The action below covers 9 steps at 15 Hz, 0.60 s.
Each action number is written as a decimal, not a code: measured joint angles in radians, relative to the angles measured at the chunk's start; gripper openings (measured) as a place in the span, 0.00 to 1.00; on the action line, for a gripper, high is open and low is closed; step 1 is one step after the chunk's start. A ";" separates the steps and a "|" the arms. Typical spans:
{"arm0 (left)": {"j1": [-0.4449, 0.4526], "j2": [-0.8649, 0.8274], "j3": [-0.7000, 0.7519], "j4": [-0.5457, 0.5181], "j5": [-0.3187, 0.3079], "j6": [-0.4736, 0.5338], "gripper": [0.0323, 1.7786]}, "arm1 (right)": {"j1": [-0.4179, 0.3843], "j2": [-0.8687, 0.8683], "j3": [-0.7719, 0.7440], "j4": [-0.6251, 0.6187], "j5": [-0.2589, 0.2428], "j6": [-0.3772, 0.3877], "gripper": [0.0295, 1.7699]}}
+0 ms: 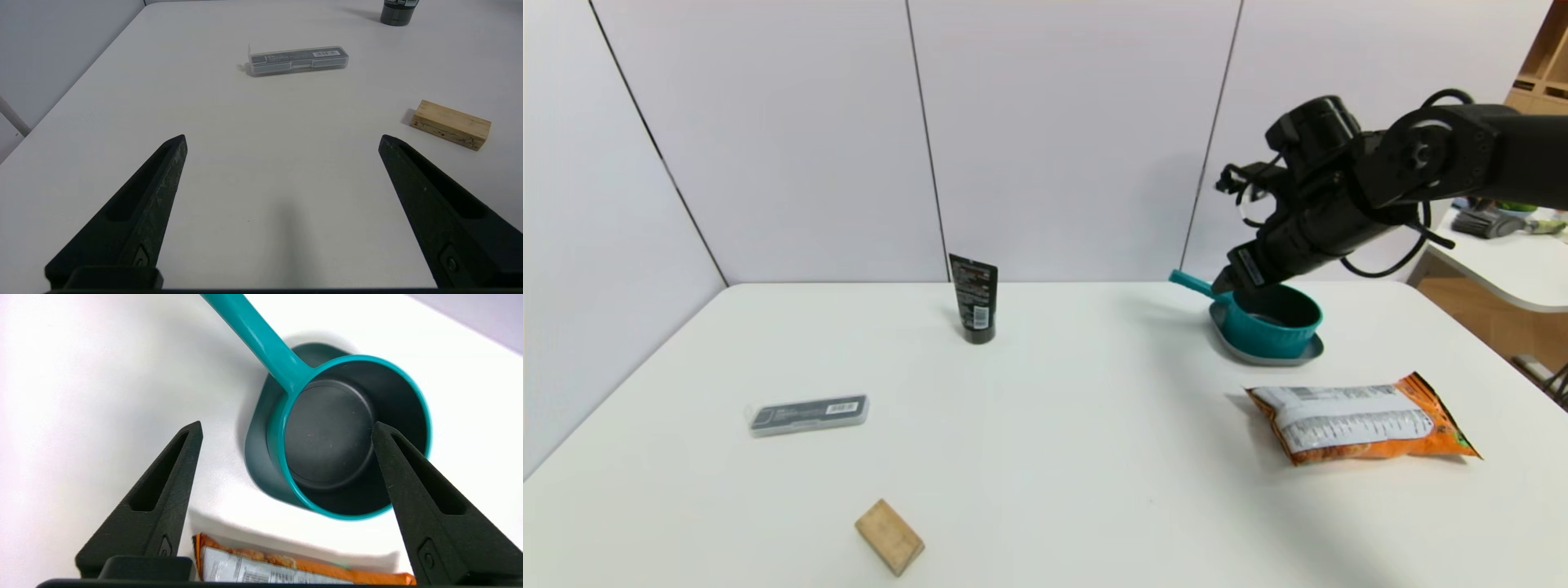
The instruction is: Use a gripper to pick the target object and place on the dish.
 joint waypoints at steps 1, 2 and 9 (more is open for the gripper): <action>0.000 0.000 0.000 0.000 0.000 0.000 0.95 | 0.004 -0.036 0.004 -0.003 -0.002 -0.001 0.84; 0.000 0.000 0.000 0.000 0.000 0.000 0.95 | 0.009 -0.076 0.007 -0.003 -0.003 -0.001 0.86; 0.000 0.000 0.000 0.000 0.000 0.000 0.95 | -0.006 -0.409 0.074 -0.079 0.003 0.009 0.92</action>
